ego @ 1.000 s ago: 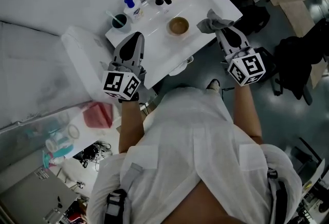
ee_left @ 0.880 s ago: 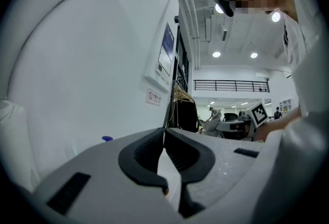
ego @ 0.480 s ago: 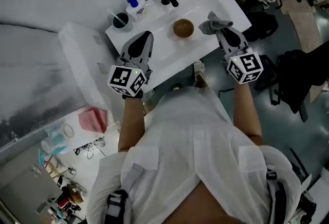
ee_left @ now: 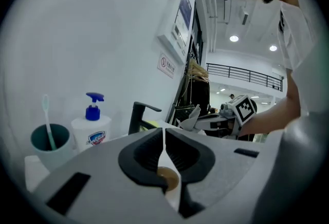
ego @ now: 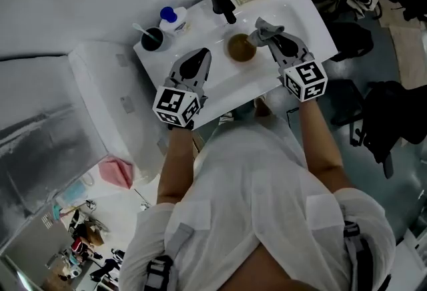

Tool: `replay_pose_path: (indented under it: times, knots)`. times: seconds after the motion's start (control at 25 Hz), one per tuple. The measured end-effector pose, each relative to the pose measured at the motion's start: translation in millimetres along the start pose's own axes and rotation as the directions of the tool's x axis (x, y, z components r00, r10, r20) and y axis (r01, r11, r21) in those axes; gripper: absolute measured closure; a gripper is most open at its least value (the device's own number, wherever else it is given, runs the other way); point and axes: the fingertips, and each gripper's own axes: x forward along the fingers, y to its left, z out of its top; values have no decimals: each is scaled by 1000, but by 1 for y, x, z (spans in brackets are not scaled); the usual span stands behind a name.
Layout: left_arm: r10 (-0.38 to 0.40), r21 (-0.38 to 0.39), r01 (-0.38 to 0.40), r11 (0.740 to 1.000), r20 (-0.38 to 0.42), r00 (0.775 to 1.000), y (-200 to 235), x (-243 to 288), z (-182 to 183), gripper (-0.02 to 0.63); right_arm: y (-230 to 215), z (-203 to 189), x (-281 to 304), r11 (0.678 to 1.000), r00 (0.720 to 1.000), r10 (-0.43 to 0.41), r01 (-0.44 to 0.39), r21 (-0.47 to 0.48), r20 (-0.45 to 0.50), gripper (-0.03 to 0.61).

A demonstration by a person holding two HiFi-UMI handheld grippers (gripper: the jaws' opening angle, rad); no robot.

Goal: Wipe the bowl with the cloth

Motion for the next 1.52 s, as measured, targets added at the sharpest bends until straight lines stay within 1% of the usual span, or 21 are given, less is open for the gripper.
replay_pose_path:
  times: [0.12, 0.24, 0.4, 0.48, 0.6, 0.8, 0.92, 1.04, 1.2, 1.28, 1.4, 1.44, 1.52]
  knots:
    - [2, -7, -2, 1000, -45, 999, 8, 22, -19, 592, -3, -24, 26, 999, 997, 44, -44, 0, -63, 537]
    - [-1, -13, 0, 1000, -104, 995, 15, 42, -43, 592, -1, -52, 47, 996, 987, 91, -91, 7, -130, 537]
    - [-3, -35, -4, 999, -181, 984, 24, 68, -76, 592, 2, -81, 66, 990, 969, 138, -141, 0, -204, 537]
    - [-3, -44, -7, 999, -225, 974, 28, 79, -93, 592, 3, -93, 74, 986, 959, 158, -164, -7, -236, 537]
    - [3, -67, -24, 997, -296, 955, 34, 92, -122, 592, 7, -111, 84, 980, 939, 186, -199, -17, -288, 537]
    - [0, -141, -59, 988, -385, 923, 40, 110, -164, 546, 11, -141, 96, 971, 908, 210, -236, -28, -362, 537]
    - [0, -170, -86, 982, -449, 893, 39, 117, -190, 525, 12, -155, 101, 969, 894, 218, -246, -21, -391, 537]
    - [-2, -197, -111, 974, -501, 866, 41, 122, -210, 509, 10, -159, 109, 968, 889, 217, -248, -26, -402, 537]
    - [-7, -225, -144, 964, -561, 828, 42, 127, -229, 483, 13, -168, 117, 961, 862, 229, -273, -34, -451, 537]
    - [-11, -233, -155, 960, -586, 810, 41, 129, -235, 483, 13, -173, 120, 962, 852, 223, -272, -36, -474, 537]
    - [-15, -243, -166, 956, -604, 797, 38, 132, -242, 517, 13, -180, 123, 966, 836, 207, -257, -30, -508, 537]
    - [-17, -241, -167, 956, -612, 791, 36, 133, -245, 527, 13, -184, 124, 966, 827, 202, -256, -32, -525, 536]
    - [-17, -235, -167, 957, -626, 780, 35, 134, -249, 529, 15, -192, 127, 964, 798, 196, -264, -39, -570, 535]
